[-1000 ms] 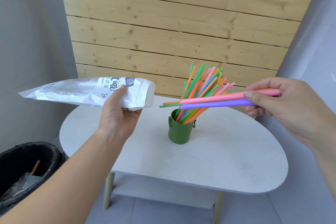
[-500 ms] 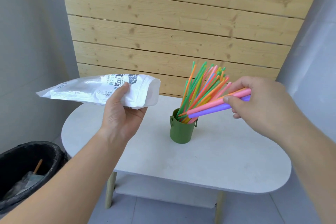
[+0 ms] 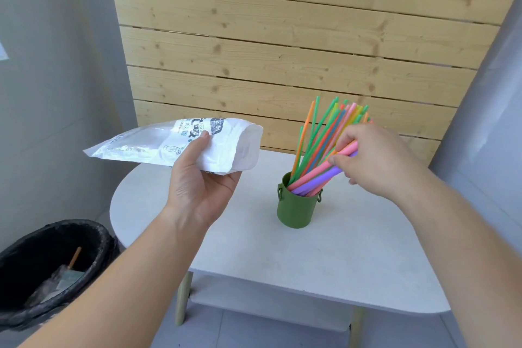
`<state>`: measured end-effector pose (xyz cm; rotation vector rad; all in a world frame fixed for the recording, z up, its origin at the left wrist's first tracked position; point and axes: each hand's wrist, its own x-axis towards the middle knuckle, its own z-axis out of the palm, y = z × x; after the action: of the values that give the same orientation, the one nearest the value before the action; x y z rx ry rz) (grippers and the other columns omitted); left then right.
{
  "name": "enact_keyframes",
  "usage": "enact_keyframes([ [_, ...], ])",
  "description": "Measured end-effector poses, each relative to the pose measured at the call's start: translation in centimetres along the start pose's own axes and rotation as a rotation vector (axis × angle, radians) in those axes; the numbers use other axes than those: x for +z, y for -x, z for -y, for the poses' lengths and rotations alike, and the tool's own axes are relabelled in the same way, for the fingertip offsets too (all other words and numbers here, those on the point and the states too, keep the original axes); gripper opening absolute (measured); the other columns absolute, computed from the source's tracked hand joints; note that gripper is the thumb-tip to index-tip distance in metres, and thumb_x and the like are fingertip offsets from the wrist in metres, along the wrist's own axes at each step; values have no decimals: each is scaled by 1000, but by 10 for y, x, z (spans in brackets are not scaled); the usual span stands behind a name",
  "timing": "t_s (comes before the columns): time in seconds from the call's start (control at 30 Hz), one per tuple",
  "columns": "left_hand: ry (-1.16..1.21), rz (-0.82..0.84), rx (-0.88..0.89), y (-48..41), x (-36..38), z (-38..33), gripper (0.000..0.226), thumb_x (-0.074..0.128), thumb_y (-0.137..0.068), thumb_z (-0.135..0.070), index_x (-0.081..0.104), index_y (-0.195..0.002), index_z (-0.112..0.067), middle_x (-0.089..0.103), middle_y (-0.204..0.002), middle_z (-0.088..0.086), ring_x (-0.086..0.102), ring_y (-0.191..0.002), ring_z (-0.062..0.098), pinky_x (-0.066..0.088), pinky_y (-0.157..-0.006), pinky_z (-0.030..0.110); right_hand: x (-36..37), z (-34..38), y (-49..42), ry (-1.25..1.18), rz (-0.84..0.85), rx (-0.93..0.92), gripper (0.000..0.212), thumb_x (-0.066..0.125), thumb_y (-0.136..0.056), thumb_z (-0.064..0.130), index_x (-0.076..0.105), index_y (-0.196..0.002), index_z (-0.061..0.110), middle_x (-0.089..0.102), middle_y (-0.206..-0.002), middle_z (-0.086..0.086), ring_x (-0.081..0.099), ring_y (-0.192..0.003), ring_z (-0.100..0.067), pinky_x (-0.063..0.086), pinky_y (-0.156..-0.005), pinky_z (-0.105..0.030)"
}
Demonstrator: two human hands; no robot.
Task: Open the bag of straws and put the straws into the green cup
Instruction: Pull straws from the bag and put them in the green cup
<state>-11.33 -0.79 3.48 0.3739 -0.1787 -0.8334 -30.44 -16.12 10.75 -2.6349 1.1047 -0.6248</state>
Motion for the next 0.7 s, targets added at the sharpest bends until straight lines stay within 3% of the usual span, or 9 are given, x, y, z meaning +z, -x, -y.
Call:
enact_keyframes([
  [0.13,-5,-9,-2,1,0,1,13,65,-95,-11,72,-104,-7,79,-107,11,77,-98,29,62,-78,40,-2,-8,-7,-65,12,26,17,78,-85,22,63,-76,22,67,-63,2,68,-48,-13,42,-44,-21],
  [0.23,-14,-13,-3,2,1,2,13,66,-94,-11,71,-105,-7,79,-105,11,77,-96,28,63,-76,39,-2,-11,-9,-29,6,4,15,81,-82,25,66,-78,22,66,-68,2,67,-62,-17,44,-51,-24],
  [0.37,-41,-20,-2,2,1,5,15,65,-95,-11,69,-109,-8,79,-105,10,77,-96,28,63,-75,38,8,-14,-12,-31,-51,-27,18,81,-81,27,65,-78,22,61,-68,9,55,-63,-5,37,-55,-29],
  [0.47,-57,-27,3,2,1,5,14,65,-95,-11,70,-108,-9,79,-106,9,77,-96,27,63,-74,37,21,-16,-16,-45,-170,-71,22,80,-82,28,63,-90,17,55,-79,7,50,-74,-17,29,-64,-32],
  [0.53,-61,-27,7,2,1,5,13,65,-95,-11,70,-107,-9,79,-105,9,78,-96,27,63,-73,37,29,-17,-17,-45,-254,-101,30,80,-83,30,58,-99,16,52,-94,0,48,-83,-21,32,-68,-32],
  [0.7,-63,-26,8,1,1,4,14,65,-95,-11,70,-108,-10,79,-106,9,77,-97,28,63,-75,38,51,-19,-10,-32,-475,-205,37,79,-82,27,58,-109,12,48,-110,-11,59,-80,-32,39,-62,-30],
])
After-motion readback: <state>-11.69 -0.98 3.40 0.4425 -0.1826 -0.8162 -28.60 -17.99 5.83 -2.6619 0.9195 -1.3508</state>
